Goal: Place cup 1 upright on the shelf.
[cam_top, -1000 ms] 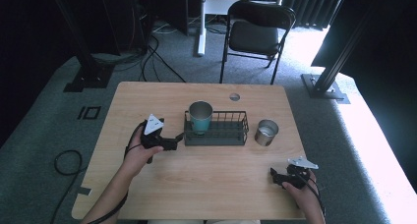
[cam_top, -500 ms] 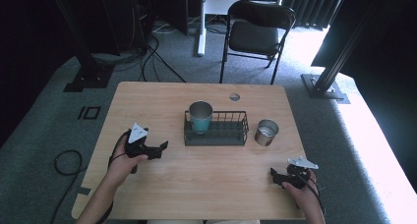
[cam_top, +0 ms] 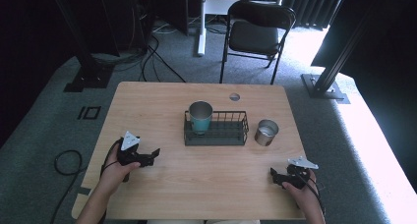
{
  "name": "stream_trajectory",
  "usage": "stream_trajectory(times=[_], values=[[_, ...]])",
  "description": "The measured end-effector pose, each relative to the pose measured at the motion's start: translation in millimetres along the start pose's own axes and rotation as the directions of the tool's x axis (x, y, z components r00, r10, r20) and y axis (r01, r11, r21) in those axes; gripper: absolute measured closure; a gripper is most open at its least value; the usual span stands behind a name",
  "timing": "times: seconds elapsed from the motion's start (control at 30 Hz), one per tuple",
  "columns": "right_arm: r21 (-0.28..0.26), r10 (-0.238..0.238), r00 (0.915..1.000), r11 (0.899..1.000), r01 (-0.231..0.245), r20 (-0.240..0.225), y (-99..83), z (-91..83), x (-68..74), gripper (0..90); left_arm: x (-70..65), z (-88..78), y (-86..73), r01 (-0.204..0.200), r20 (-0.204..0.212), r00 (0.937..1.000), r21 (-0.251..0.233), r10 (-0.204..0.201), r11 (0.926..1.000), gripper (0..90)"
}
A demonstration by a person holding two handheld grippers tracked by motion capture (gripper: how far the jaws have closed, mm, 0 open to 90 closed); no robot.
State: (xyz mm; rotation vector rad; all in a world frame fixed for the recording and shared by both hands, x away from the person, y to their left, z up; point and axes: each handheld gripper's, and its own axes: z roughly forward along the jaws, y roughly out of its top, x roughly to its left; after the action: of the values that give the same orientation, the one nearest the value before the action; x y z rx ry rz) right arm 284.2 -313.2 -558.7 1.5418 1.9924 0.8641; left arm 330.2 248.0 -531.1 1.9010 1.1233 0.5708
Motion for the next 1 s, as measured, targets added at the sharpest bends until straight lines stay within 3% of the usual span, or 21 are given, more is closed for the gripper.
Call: stream_trajectory(times=[0.27,0.37,0.57,0.63,0.7,0.87,1.0], values=[[0.0,0.0,1.0,1.0,0.0,0.0,0.0,0.0,0.0,12.0,9.5,-6.9,-16.8,0.045,-0.026,0.9987,0.018,-0.045,0.9988,2.2],[0.0,0.001,1.0,1.0,-0.001,0.0,0.0,0.1,0.1,12.0,16.3,-11.9,-25.0,0.067,-0.055,0.9964,0.03,-0.065,0.9973,2.2],[0.0,0.0,1.0,1.0,0.0,0.0,0.0,0.1,0.1,12.0,20.7,-18.9,-33.6,0.088,-0.091,0.9924,0.045,-0.084,0.9951,2.2],[0.0,0.0,1.0,1.0,0.0,0.0,0.0,0.0,0.1,12.0,22.0,-21.5,-38.7,0.089,-0.109,0.9908,0.083,-0.08,0.9925,2.3],[0.0,0.0,1.0,1.0,0.0,0.0,0.0,0.0,0.1,12.0,22.2,-23.6,-39.8,0.092,-0.112,0.9901,0.072,-0.084,0.9931,2.2],[0.0,0.0,1.0,1.0,0.0,0.0,0.0,0.0,0.1,12.0,23.3,-27.5,-42.4,0.103,-0.154,0.9844,0.106,-0.086,0.9891,2.2],[0.0,0.0,1.0,1.0,0.0,0.0,0.0,0.0,0.1,12.0,25.0,-31.3,-44.8,0.129,-0.2,0.9751,0.155,-0.096,0.9795,2.2]])
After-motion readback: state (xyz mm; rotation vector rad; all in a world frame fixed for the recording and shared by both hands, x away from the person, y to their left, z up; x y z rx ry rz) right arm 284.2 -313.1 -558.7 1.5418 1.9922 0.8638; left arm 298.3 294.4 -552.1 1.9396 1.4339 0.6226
